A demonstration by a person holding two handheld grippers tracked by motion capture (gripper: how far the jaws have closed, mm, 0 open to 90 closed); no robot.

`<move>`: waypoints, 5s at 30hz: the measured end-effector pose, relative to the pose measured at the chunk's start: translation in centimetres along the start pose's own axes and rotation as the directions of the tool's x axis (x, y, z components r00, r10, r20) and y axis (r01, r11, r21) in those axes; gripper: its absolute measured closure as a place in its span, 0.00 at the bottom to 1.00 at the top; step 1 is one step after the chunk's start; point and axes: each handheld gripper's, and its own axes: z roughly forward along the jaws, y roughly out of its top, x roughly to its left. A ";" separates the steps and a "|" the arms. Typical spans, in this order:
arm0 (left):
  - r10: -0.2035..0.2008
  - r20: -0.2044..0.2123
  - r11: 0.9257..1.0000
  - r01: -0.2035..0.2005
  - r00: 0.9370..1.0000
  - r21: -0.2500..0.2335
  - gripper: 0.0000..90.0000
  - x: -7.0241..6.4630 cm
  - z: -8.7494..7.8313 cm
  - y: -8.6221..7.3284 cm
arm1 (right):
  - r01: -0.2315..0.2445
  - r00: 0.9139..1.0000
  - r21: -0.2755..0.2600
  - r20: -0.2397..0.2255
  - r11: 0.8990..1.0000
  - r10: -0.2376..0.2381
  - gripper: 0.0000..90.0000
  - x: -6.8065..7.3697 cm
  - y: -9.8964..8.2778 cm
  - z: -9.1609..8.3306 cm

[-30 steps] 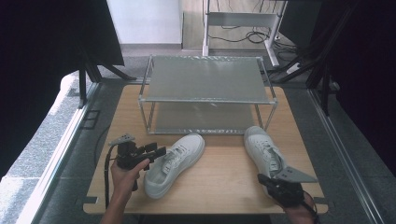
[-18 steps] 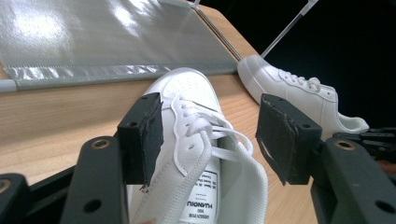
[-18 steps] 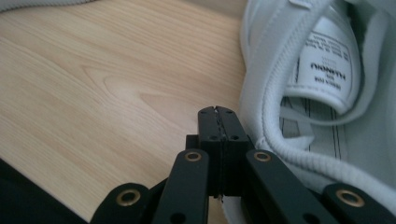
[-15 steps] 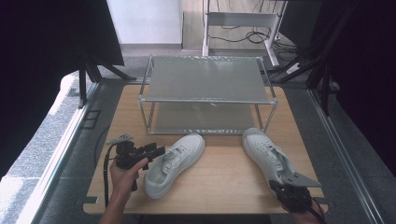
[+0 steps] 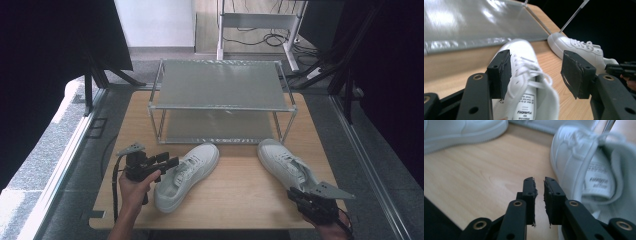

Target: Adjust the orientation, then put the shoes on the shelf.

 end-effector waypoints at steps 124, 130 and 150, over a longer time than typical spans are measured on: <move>0.241 -0.226 0.915 -0.144 0.944 0.377 0.89 1.0 5.9 -1.3 | -0.024 0.995 0.206 0.100 0.978 0.003 0.93 -10.5 3.2 6.5; 0.226 -0.210 0.925 -0.142 0.951 0.353 0.90 1.1 5.8 -1.3 | -0.066 0.995 0.184 0.090 0.981 0.050 0.94 -10.7 3.2 6.4; 0.044 -0.069 0.997 -0.039 0.997 0.074 0.90 1.7 2.3 -0.4 | -0.228 0.974 0.005 -0.011 0.974 0.228 0.94 -10.6 2.2 4.3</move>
